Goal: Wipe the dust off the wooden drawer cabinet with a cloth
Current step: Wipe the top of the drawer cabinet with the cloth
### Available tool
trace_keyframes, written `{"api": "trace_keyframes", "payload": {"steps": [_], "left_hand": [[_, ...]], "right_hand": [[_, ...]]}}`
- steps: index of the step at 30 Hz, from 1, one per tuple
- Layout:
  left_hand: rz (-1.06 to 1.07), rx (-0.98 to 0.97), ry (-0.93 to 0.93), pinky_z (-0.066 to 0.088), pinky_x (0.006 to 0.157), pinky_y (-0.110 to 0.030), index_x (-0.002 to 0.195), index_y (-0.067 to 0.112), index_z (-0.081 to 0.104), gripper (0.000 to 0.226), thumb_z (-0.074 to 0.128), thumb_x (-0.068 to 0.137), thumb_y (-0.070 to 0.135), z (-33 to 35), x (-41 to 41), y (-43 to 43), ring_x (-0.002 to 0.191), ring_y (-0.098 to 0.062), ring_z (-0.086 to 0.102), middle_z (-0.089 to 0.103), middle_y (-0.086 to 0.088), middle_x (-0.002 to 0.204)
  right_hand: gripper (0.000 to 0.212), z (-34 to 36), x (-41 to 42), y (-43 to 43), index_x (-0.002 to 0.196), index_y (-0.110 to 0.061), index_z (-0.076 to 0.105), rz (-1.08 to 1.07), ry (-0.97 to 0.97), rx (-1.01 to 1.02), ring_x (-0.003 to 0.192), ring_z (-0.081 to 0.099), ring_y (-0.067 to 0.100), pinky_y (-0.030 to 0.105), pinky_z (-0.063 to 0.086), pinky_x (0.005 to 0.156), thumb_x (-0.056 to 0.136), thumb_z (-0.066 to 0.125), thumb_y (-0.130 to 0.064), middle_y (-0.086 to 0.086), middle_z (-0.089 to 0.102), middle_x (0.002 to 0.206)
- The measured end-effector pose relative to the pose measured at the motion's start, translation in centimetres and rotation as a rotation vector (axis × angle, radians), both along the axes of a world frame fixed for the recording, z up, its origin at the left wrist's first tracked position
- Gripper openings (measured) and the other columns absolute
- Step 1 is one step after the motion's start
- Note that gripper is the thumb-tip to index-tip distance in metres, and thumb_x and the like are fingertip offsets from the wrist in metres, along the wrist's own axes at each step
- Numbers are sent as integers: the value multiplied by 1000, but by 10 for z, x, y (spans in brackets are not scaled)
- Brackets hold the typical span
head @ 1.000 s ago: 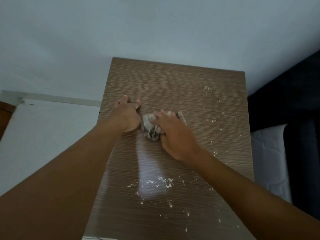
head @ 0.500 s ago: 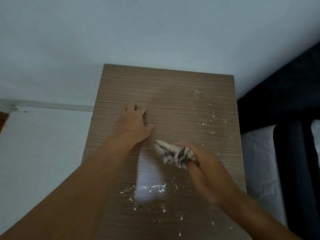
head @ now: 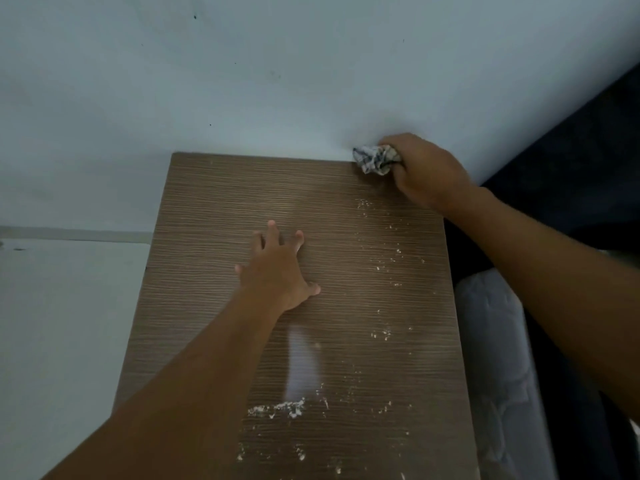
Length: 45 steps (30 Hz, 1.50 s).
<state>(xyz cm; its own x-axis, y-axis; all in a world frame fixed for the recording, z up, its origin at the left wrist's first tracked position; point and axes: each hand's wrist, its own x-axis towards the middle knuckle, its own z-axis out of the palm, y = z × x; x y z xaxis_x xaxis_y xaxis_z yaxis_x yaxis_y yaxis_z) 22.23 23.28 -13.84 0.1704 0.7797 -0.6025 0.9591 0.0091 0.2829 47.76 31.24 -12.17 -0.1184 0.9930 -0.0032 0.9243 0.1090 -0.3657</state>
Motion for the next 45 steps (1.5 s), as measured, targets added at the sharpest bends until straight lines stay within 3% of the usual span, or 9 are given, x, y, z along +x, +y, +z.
{"api": "trace_keyframes", "payload": {"steps": [7,10,17,21,26,30,33,38,45], "left_hand": [[15,-15,-6,19,111,-65,152,39,11,98,73,77,50,0,0,0,148,-28,-13,-16,-1,162],[4,-25,-4,20,112,-64,152,39,11,96,73,79,49,2,-1,1,148,-28,-12,-16,-1,161],[-10,-65,-1,21,114,-59,153,38,10,87,66,87,34,0,-3,9,147,-29,-13,-17,0,161],[-14,-44,-8,21,114,-58,152,38,12,85,66,87,33,-3,-4,9,147,-29,-12,-15,-1,161],[-26,-49,-8,20,115,-58,153,38,12,85,66,88,36,-5,-5,9,147,-31,-12,-16,-3,161],[-19,-45,-10,21,114,-59,153,38,11,87,68,86,40,-3,-4,8,147,-30,-14,-17,-2,161],[-8,-48,4,19,115,-59,153,39,10,91,69,85,44,-1,-2,7,147,-30,-15,-17,-2,161],[6,-36,14,21,114,-59,153,38,11,92,70,83,46,-2,1,6,147,-31,-13,-16,-2,161],[19,-29,15,19,114,-59,152,39,12,92,71,82,45,-4,2,7,148,-32,-13,-16,-4,162]], "right_hand": [[45,-55,-9,-26,143,-18,43,15,199,-127,144,24,21,41,15,118,98,45,-13,3,35,154],[47,-54,-16,-49,144,-18,43,76,253,-171,146,18,15,32,5,118,98,46,-9,2,32,156],[53,-51,-56,-155,143,-18,45,197,291,-217,147,19,14,39,7,121,91,37,-25,3,34,155],[50,-53,-89,-231,142,-19,44,300,282,-193,147,20,19,41,2,121,92,47,-19,4,35,154],[46,-47,-110,-293,137,-22,47,341,404,-211,142,31,11,38,25,117,92,52,-19,-4,42,149],[54,-4,-100,-268,122,-43,52,5,559,-242,110,56,-6,28,49,89,84,56,-5,-30,56,122],[35,21,-69,-216,110,-53,53,-151,583,-178,94,62,7,37,54,78,91,49,-24,-20,61,104],[28,28,-6,-109,116,-26,59,-226,222,-11,93,59,17,36,50,80,94,46,-15,-2,63,106],[33,-19,25,-15,120,-23,59,-68,-79,-68,111,54,27,38,45,88,93,42,-16,6,59,124]]}}
